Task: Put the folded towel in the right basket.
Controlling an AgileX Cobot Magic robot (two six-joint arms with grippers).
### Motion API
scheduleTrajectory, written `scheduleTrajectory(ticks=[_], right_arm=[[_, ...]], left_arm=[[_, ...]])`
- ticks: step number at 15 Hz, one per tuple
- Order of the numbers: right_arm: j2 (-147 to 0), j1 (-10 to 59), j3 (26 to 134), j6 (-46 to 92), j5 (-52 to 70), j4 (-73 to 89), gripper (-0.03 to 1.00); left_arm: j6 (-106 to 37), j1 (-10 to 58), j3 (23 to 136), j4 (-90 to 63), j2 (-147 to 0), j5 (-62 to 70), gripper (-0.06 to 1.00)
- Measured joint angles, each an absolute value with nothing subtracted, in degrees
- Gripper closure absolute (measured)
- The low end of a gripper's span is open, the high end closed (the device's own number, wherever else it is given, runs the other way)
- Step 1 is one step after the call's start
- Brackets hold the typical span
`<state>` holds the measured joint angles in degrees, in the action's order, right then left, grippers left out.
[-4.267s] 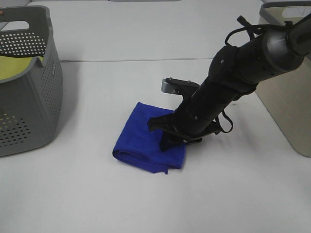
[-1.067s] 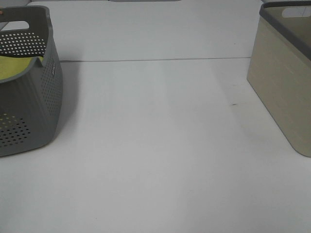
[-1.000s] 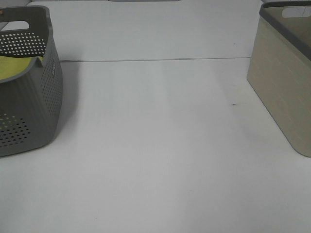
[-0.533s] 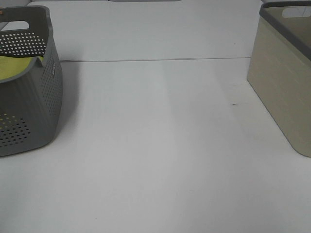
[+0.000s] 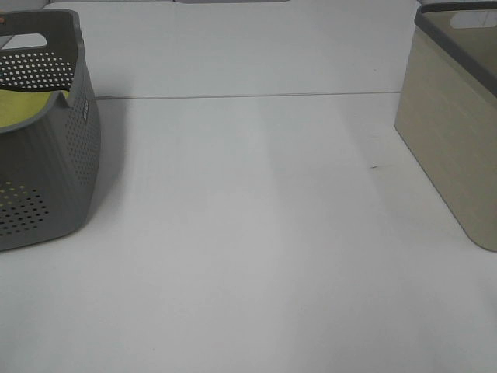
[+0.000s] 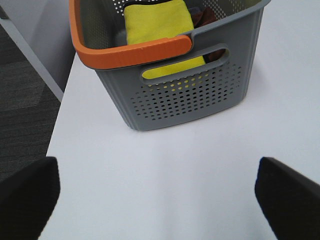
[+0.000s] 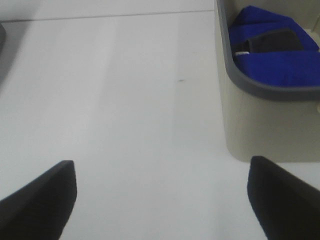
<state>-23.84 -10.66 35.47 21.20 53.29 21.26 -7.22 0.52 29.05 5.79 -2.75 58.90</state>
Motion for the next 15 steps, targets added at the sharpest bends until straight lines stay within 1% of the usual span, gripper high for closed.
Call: scheduleTrajectory(ticks=[3,5,6,10,15], right_arm=[[-13.41,-10.66,29.74,16.33,54.03,19.71,0.08],[-9.63,-10.49,28.82,15.13,55.41,18.22,0.08],[-7.68,-8.82,28.65,12.78,58.27,15.41,0.08],[-6.19,-5.16,28.53,8.48,60.16,10.89,0.08],[-0.69,-4.98,28.99,7.22,60.22,8.82,0.08]], left_arm=[[-7.22,0.52,29.05,5.79,-2.75,58.9,-0.04],[-7.22,0.52,29.05,5.79,-2.75,58.9,-0.04],[-7.22,0.52,29.05,5.79,-2.75,58.9,-0.04],[-7.22,0.52,29.05,5.79,-2.75,58.9,-0.04],[-7.22,0.52,29.05,5.79,-2.75,58.9,-0.04]])
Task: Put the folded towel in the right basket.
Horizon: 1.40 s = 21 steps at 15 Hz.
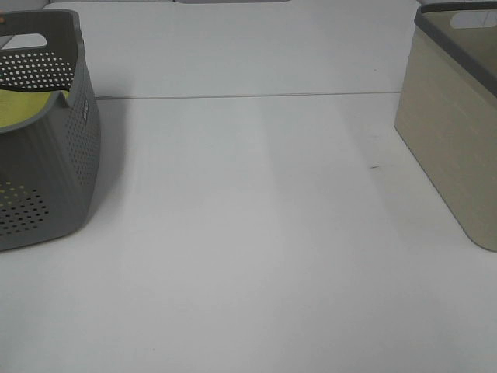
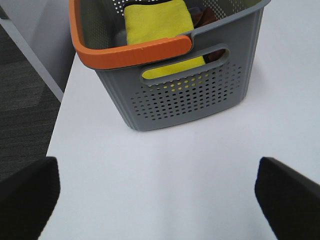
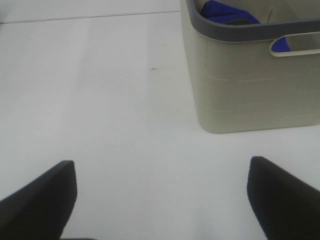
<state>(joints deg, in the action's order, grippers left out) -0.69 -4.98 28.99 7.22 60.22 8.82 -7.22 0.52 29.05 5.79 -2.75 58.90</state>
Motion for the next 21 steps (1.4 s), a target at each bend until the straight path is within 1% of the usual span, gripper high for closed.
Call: scheduleTrajectory(ticks=[4,8,11,17,21], right_arm=[[0.17,-4.98,27.56,3.27,60.22,4.93,0.08],[0.17,-4.98,27.1,-0.86,62.68,2.18,0.08],[0.17,-4.98,26.41,-0.57,63.48,2.12,0.08],[0.17,-4.98,26.18,6.93,63.43,5.73,0.08],[0.17,-4.98,26.18,6.99,63.43,5.1,0.08]], left_arm=[[-7.22,0.52,29.05,5.79,-2.75,58.9,-0.04],[-7.22,0.52,29.05,5.79,-2.75,58.9,-0.04],[-7.22,0.52,29.05,5.79,-2.75,58.9,-0.04],[-7.22,0.52,29.05,5.79,-2.75,58.9,-0.04],[-7.22,0.52,29.05,5.79,-2.75,58.9,-0.04]])
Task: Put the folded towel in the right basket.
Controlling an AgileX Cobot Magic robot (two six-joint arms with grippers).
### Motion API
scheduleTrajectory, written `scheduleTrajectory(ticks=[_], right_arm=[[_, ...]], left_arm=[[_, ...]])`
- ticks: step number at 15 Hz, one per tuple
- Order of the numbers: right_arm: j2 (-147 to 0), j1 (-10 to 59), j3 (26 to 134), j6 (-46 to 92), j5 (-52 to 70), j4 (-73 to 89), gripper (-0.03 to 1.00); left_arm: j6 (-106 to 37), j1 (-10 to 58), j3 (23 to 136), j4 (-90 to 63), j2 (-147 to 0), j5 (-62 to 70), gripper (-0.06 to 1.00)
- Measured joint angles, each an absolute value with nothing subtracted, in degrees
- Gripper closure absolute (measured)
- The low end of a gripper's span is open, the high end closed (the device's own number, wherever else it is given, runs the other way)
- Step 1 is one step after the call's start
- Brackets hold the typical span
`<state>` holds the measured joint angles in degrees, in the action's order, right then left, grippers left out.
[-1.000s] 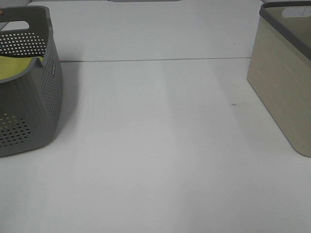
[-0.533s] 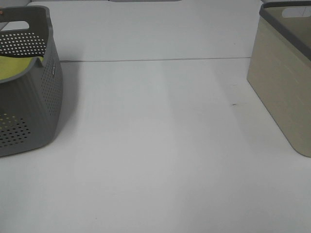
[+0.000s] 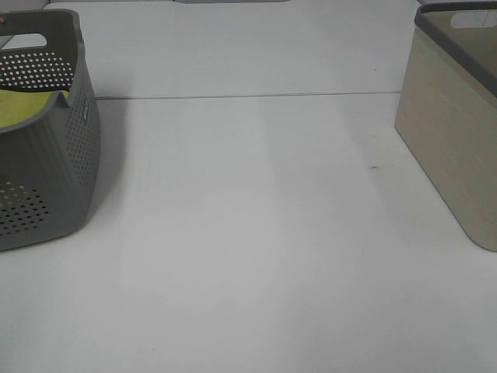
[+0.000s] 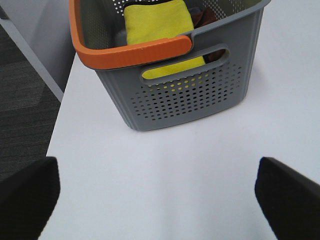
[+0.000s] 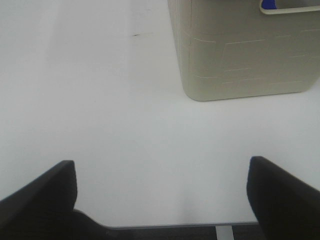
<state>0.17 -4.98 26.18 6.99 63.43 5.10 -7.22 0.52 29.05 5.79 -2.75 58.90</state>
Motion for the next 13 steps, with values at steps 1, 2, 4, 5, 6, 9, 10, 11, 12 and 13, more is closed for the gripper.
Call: scheduleTrajectory(ticks=[1,2,4,5,6,9,10,11,12,13], right_arm=[[0.17,-4.98,26.18,6.99,63.43,4.98,0.08],[0.17,-4.98,26.18,6.99,63.43,4.98,0.08],[0.17,-4.98,26.18,6.99,63.43,4.98,0.08],[0.17,-4.98,26.18,6.99,63.43,4.98,0.08],[0.17,-4.98,26.18,6.99,63.43,4.98,0.08],[0.17,-4.98,26.18,6.99,63.43,4.98,0.08],[0.17,-4.98,26.18,6.99,63.43,4.98,0.08],[0.17,-4.98,26.18,6.99,63.43,4.98,0.08],[0.17,-4.98,26.18,6.99,63.43,4.76,0.08],[0.17,-4.98,26.18,6.99,63.43,4.7,0.08]], left_arm=[[-7.22,0.52,29.05,5.79,-2.75,58.9,-0.04],[-7.22,0.52,29.05,5.79,-2.75,58.9,-0.04],[-7.22,0.52,29.05,5.79,-2.75,58.9,-0.04],[-7.22,0.52,29.05,5.79,-2.75,58.9,-0.04],[-7.22,0.52,29.05,5.79,-2.75,58.9,-0.04],[-7.22,0.52,29.05,5.79,-2.75,58.9,-0.04],[-7.22,0.52,29.05,5.79,-2.75,58.9,-0.04],[-7.22,0.52,29.05,5.79,-2.75,58.9,-0.04],[-7.22,0.52,29.05,5.79,-2.75,58.9,-0.04],[-7.22,0.52,29.05,5.79,-2.75,58.9,-0.04]])
